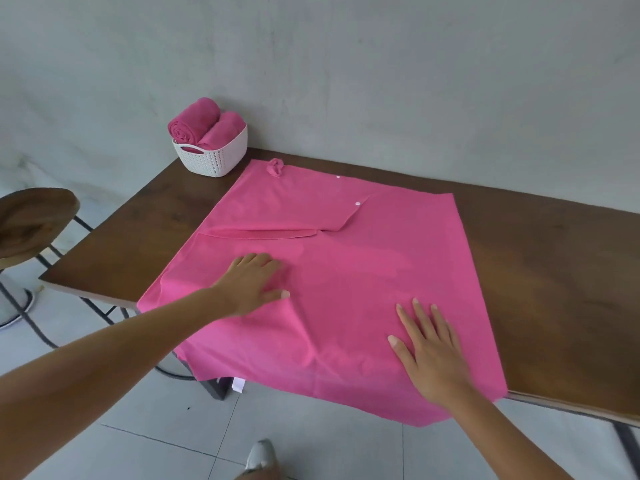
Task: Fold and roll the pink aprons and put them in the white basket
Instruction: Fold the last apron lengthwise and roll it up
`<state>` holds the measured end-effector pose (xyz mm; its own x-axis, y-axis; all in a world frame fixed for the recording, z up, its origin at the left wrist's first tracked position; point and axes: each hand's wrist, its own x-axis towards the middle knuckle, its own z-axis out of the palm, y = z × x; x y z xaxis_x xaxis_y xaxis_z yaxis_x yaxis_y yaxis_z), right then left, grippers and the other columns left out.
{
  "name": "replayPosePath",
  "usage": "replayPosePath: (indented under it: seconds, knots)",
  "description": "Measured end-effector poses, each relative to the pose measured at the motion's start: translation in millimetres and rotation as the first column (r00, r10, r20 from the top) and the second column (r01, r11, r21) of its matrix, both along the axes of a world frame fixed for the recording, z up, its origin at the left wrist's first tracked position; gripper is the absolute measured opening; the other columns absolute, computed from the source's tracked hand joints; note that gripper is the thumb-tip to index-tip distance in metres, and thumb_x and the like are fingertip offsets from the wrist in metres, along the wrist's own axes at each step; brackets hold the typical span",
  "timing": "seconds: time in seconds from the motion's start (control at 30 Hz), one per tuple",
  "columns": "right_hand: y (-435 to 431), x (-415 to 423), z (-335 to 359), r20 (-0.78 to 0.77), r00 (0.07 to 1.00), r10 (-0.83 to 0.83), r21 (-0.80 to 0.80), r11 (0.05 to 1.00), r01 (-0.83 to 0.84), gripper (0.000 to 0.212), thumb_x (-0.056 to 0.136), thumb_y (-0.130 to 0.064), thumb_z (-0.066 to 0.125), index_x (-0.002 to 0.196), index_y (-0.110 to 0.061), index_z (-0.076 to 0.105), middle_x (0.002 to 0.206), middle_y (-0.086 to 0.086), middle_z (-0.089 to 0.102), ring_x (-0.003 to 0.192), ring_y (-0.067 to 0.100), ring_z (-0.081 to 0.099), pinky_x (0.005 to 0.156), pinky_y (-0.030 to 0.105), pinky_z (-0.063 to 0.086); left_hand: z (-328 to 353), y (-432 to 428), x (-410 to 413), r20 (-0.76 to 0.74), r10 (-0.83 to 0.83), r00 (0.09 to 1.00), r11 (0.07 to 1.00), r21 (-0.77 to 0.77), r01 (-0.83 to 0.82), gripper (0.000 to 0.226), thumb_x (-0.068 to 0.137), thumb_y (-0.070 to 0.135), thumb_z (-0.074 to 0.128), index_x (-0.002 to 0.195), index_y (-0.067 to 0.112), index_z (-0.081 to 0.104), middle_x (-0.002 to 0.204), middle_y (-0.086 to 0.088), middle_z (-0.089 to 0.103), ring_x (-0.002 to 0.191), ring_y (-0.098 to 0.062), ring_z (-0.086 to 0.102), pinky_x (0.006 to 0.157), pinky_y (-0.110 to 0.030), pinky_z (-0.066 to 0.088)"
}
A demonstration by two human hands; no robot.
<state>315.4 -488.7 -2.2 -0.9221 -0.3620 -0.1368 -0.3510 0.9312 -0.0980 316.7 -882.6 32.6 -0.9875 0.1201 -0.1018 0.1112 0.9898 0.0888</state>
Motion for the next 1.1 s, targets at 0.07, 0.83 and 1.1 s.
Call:
replayPosePath:
  seconds: [0.07, 0.83, 1.1]
  knots:
    - [1, 1, -1, 0.002, 1.0, -0.002, -0.026, 1.0, 0.002, 0.078, 0.084, -0.077, -0.013, 0.156, -0.046, -0.015, 0.164, -0.013, -0.023, 0.152, 0.02, -0.024, 0.123, 0.041, -0.009, 3, 8, -12, -0.01, -0.003, 1.0, 0.998, 0.068, 0.003, 0.117, 0.068, 0.098, 0.007, 0.15, 0.023, 0.043, 0.147, -0.004, 0.043, 0.135, -0.029, 0.04, 0.114, -0.045, 0.031]
    - [-129, -144, 45, -0.175, 0.984, -0.034, -0.386, 0.922, -0.037, 0.061, 0.1, -0.061, 0.027, 0.141, -0.023, 0.052, 0.141, -0.009, 0.05, 0.133, 0.01, 0.038, 0.115, 0.033, 0.035, 8, -18, -140, 0.033, 0.283, 0.958, 0.58, 0.79, -0.199, 0.034, 0.063, 0.014, 0.095, 0.066, 0.013, 0.061, 0.064, 0.004, 0.067, 0.055, -0.001, 0.052, 0.056, -0.016, 0.044]
    - [-193, -194, 62, -0.247, 0.968, 0.032, -0.391, 0.911, -0.13, 0.039, 0.103, -0.036, 0.053, 0.138, -0.02, 0.056, 0.138, -0.004, 0.055, 0.133, 0.016, 0.041, 0.115, 0.032, 0.032, 17, -81, -156, 0.105, 0.23, 0.968, 0.52, 0.827, -0.213, 0.043, 0.066, 0.008, 0.094, 0.098, 0.017, 0.067, 0.093, 0.007, 0.069, 0.063, -0.006, 0.059, 0.063, -0.012, 0.048]
